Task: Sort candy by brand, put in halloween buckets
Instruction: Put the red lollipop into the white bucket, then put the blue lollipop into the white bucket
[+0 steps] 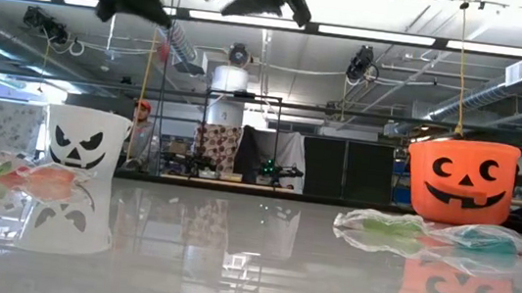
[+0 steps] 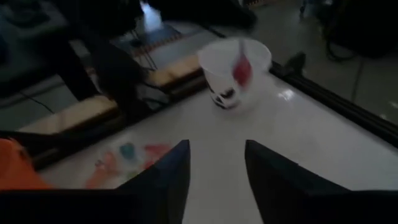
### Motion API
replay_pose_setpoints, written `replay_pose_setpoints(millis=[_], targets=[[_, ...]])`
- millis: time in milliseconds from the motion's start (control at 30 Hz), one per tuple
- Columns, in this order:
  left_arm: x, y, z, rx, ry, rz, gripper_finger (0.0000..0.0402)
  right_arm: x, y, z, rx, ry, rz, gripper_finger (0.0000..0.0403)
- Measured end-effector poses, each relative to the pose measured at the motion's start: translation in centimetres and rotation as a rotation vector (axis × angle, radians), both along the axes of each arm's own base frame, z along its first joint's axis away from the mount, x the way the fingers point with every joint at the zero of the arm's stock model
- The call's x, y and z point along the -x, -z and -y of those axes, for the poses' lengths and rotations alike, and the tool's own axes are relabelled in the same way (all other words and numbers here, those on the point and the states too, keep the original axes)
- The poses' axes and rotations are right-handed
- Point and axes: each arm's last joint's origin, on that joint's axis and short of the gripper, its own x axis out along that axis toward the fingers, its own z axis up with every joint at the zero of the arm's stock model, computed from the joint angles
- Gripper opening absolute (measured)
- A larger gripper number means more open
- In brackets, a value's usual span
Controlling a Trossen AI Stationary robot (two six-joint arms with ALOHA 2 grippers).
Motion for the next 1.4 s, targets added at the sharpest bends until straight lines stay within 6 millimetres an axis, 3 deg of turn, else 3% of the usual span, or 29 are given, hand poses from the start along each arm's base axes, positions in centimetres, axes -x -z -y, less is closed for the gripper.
replay_pose_setpoints(millis=[200, 433, 833, 933, 1100, 1267, 1400], targets=[[2.5, 1.5, -2.6, 0.005, -0.264, -0.221, 0.0004, 0.6, 1.1, 1.5, -0.043, 0.069, -0.107, 0.0189], [3.7, 2.3, -5.9, 0.027, -0.471, -0.32, 0.0009, 0.7, 1.5, 3.5, -0.044, 0.029, -0.186, 0.0188], [4.1, 6.0, -11.6, 0.213, -0.592, -0.533, 0.0017, 1.6, 2.4, 8.0, -0.035, 0.019, -0.342, 0.0188], [4.2, 7.3, -12.7, 0.314, -0.573, -0.565, 0.004, 1.9, 2.6, 9.3, -0.085, -0.002, -0.37, 0.0188], [4.1, 8.5, -13.7, 0.399, -0.55, -0.569, 0.0112, 2.2, 2.8, 10.7, -0.129, -0.043, -0.39, 0.0188], [4.2, 8.3, -13.5, 0.393, -0.542, -0.567, 0.017, 2.9, 3.3, 11.3, -0.188, -0.081, -0.469, 0.0188], [4.7, 6.9, -12.5, 0.353, -0.497, -0.502, 0.0181, 4.1, 4.1, 10.8, -0.286, -0.121, -0.599, 0.0188]])
